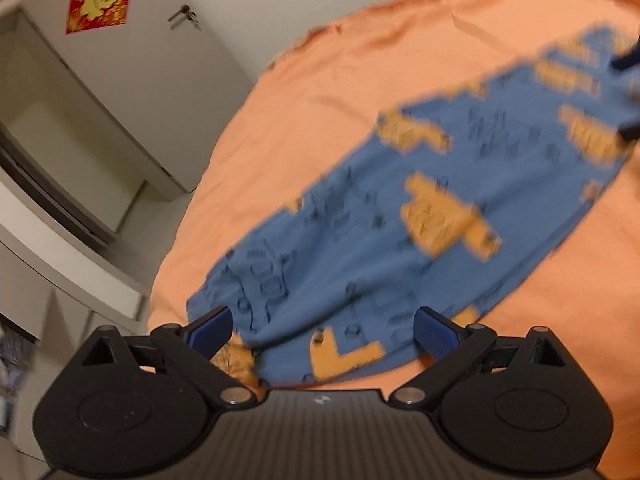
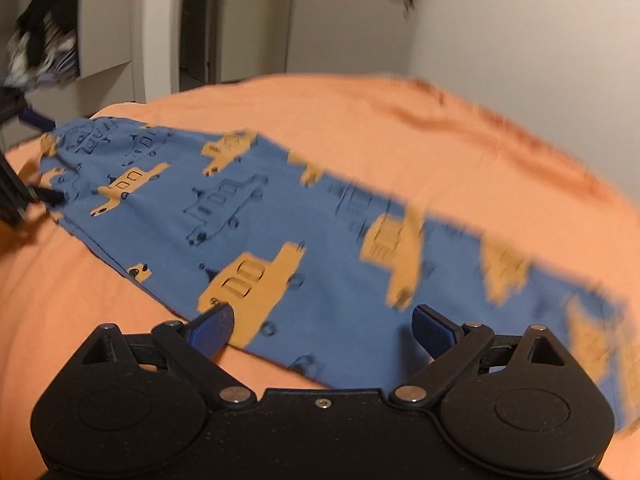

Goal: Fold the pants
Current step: 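Open both grippers and move them over the folded blue pants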

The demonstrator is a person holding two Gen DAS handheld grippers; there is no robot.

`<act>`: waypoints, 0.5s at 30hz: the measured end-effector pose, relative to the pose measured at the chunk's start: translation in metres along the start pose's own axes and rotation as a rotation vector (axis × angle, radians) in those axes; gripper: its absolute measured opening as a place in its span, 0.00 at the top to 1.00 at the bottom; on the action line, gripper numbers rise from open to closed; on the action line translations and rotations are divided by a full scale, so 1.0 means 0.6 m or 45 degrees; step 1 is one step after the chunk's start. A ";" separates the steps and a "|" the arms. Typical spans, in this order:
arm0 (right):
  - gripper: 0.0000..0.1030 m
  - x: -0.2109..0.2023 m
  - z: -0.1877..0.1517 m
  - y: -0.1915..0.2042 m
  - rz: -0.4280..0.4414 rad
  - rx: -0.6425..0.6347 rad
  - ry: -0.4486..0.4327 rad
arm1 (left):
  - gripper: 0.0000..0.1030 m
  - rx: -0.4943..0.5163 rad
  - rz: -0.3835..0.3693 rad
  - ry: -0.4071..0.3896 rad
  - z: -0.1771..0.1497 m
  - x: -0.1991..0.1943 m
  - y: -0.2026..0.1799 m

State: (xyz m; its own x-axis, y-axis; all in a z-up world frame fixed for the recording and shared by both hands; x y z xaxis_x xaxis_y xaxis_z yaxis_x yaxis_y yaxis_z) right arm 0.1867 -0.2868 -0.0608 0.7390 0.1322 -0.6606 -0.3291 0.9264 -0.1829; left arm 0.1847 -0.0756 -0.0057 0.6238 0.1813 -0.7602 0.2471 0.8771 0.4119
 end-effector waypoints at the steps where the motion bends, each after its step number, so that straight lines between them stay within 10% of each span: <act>1: 0.08 -0.005 0.010 0.006 0.010 -0.039 -0.028 | 0.02 -0.029 -0.012 -0.023 0.014 -0.004 0.000; 5: 0.08 0.018 0.055 0.029 0.110 -0.026 -0.091 | 0.01 -0.043 -0.035 -0.053 0.055 0.010 -0.017; 9: 0.11 0.069 0.051 0.056 0.161 -0.066 0.060 | 0.02 0.099 -0.052 0.143 0.040 0.059 -0.059; 15: 0.10 -0.001 -0.016 -0.044 0.047 0.131 -0.022 | 0.00 0.008 -0.145 -0.048 0.072 0.020 -0.055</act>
State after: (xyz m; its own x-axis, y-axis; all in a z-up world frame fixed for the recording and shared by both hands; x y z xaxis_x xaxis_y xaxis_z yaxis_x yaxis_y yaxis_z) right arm 0.1891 -0.3146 -0.0626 0.7377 0.1721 -0.6528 -0.2949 0.9520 -0.0823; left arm 0.2162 -0.1219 -0.0069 0.6189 0.0634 -0.7829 0.3225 0.8884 0.3269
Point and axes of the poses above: each gripper's, at about its wrist camera, not at the fingertips, and x roughly the way its jaws point, y to its left, z to its top, the point moved 3 cm from there along x, roughly the way its jaws point, and after that the axes turned 3 degrees about y, right-handed, at the moved point
